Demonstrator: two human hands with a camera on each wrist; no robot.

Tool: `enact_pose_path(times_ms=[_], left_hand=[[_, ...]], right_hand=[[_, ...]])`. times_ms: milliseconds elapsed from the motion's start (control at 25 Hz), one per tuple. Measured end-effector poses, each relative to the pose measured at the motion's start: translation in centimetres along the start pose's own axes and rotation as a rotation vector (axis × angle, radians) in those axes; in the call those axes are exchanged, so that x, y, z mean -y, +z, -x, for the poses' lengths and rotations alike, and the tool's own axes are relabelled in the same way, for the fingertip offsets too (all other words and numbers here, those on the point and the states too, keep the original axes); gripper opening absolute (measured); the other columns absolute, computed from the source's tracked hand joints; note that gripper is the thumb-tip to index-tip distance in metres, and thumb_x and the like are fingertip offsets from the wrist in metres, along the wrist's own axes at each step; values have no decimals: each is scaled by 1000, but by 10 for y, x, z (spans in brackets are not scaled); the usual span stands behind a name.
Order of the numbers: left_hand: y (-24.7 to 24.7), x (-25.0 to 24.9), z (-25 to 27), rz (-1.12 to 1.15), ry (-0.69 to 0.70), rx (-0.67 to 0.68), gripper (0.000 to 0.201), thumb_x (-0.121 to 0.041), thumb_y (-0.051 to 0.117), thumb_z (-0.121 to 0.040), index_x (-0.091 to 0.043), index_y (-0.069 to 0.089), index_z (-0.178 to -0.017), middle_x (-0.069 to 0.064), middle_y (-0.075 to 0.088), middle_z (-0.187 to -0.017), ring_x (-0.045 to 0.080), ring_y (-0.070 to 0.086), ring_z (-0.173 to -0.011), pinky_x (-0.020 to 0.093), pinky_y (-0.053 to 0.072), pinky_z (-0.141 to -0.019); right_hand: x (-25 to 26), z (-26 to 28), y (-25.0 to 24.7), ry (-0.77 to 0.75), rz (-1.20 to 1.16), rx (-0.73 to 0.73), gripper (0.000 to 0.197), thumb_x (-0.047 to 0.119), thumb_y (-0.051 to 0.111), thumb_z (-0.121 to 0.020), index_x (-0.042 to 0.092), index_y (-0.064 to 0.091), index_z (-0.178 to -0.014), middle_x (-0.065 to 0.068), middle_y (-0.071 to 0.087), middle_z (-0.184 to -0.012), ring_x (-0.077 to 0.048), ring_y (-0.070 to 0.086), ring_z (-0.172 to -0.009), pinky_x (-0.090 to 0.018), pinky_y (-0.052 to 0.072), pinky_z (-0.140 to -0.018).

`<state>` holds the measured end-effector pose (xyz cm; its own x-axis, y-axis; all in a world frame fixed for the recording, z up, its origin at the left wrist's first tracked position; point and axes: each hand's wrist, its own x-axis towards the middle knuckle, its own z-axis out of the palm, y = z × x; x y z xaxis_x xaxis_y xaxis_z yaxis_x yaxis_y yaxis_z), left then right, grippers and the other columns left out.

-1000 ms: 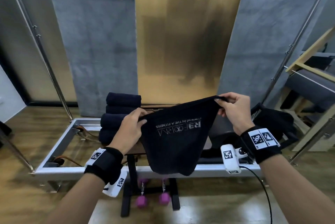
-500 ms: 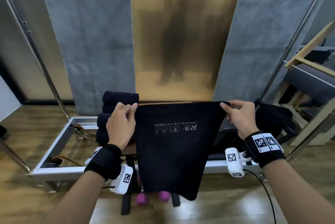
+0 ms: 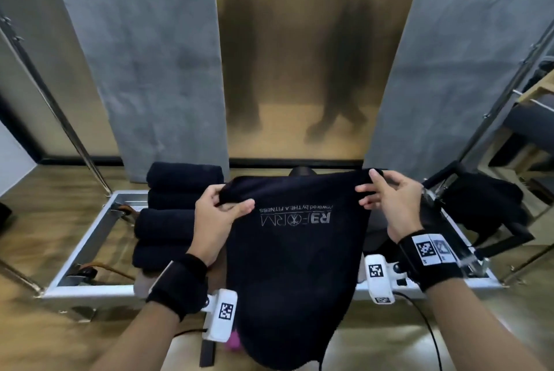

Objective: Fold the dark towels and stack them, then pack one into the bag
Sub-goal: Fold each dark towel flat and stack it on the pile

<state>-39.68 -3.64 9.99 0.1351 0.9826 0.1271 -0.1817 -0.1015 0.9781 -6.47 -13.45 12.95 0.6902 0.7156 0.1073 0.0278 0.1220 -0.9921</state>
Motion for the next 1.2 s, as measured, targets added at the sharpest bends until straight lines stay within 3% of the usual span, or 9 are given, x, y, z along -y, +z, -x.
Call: enact_pose_path(times_ms=[80, 200, 520, 720, 840, 920, 1000, 1080, 1200], left_hand=[[9, 19, -28, 23, -26, -50, 15, -12, 78, -94, -5, 66, -98, 16, 73, -88, 39, 79, -81, 34, 66, -69], [21, 46, -66, -7, -95, -180, 35, -27, 68, -103, -15, 53, -74, -1, 57, -66, 41, 78, -73, 40, 66, -59], [73, 131, -168, -119, -183, -506, 27, -17, 56, -109, -7, 60, -84, 4, 60, -71, 32, 79, -67, 32, 64, -58], [77, 178, -223, -224, -311, -685, 31, -15, 55, -107, -10, 57, -77, -3, 61, -51, 25, 76, -57, 36, 63, -63], [72, 196, -236, -266, -377, -700, 31, -10, 54, -106, -7, 59, -76, 8, 63, -68, 32, 78, -67, 26, 60, -51], [71, 202, -237, -277, -427, -665, 14, -4, 51, -106, 1, 64, -108, 20, 65, -110, 38, 78, -86, 27, 62, -61], [71, 200, -227, -324, -409, -579, 36, 0, 52, -106, 0, 52, -142, 18, 42, -147, 31, 73, -103, 38, 62, -84], [72, 191, -209, -422, -314, -429, 44, -3, 55, -105, -6, 49, -148, 7, 36, -152, 20, 67, -111, 38, 55, -97], [71, 176, -173, -534, -197, -270, 27, -8, 59, -104, -11, 62, -131, 3, 55, -133, 12, 66, -102, 32, 54, -94]], right_hand=[[-21, -31, 10, 69, -1, -11, 16, 25, 70, -99, 10, 66, -97, -22, 76, -79, -27, 66, -48, -27, 52, -43], [-53, -68, 20, 173, 13, 0, 15, 23, 73, -97, 9, 68, -101, -23, 76, -78, -28, 69, -51, -28, 54, -43], [-137, -177, 55, 407, 109, 30, 17, 19, 75, -95, 3, 72, -100, -25, 75, -75, -35, 73, -60, -30, 57, -47], [-188, -226, 89, 527, 181, 70, 14, 19, 75, -95, 7, 70, -100, -25, 75, -73, -35, 73, -58, -32, 57, -47], [-208, -236, 99, 585, 219, 75, 16, 14, 73, -96, 4, 69, -108, -27, 74, -75, -35, 73, -58, -33, 59, -49], [-211, -236, 100, 580, 203, 69, 17, 8, 70, -97, 8, 67, -115, -29, 74, -81, -34, 71, -58, -34, 61, -52], [-207, -228, 97, 538, 157, 80, 25, 2, 68, -97, 13, 64, -120, -27, 74, -87, -34, 71, -61, -33, 62, -54], [-197, -213, 90, 488, 134, 117, 26, 0, 67, -97, 12, 64, -121, -24, 74, -91, -31, 70, -62, -32, 62, -56], [-182, -179, 78, 477, 182, 177, 19, 1, 65, -99, 7, 67, -117, -26, 75, -92, -28, 70, -62, -33, 60, -56]])
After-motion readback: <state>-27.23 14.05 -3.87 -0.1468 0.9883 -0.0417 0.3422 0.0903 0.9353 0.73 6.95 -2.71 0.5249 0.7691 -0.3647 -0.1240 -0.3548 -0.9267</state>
